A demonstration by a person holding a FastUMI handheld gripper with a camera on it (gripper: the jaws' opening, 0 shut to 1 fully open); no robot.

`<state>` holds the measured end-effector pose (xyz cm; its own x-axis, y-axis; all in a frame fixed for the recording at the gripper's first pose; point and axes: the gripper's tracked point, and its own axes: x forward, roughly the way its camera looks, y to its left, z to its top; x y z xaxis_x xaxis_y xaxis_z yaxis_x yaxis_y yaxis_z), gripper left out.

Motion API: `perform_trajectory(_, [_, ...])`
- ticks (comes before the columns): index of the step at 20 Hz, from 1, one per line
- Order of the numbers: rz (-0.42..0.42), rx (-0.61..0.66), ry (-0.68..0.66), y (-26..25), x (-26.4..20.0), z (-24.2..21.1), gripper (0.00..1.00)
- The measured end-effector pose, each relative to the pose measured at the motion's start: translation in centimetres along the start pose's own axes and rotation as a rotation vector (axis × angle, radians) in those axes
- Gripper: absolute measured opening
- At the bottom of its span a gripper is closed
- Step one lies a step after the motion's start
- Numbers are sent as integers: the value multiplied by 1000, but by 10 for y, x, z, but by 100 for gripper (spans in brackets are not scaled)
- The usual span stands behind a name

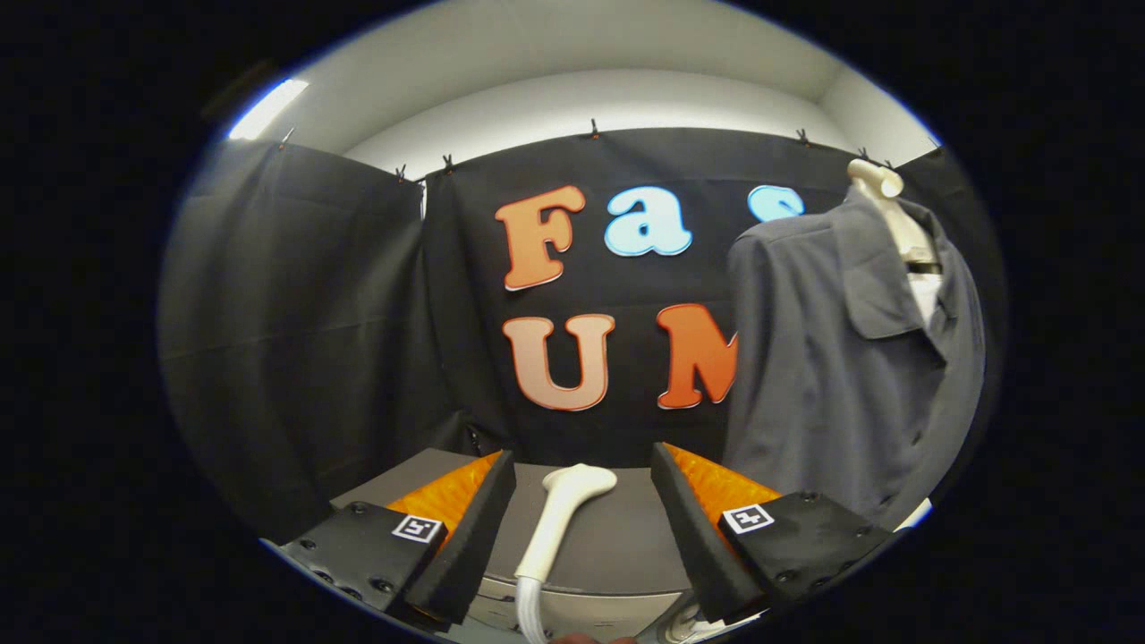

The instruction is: Iron the clothes twice with a garment steamer, once on the left side and once on the right side.

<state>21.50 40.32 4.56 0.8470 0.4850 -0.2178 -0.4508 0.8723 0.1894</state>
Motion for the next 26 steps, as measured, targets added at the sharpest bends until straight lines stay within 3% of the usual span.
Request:
perform_trajectory(4, [21, 6, 140, 27, 54, -54, 98])
perform_trajectory(11, [-49, -17, 241, 24, 115, -106, 97])
perform_trajectory(26, [-105, 16, 477, 4, 154, -193, 98])
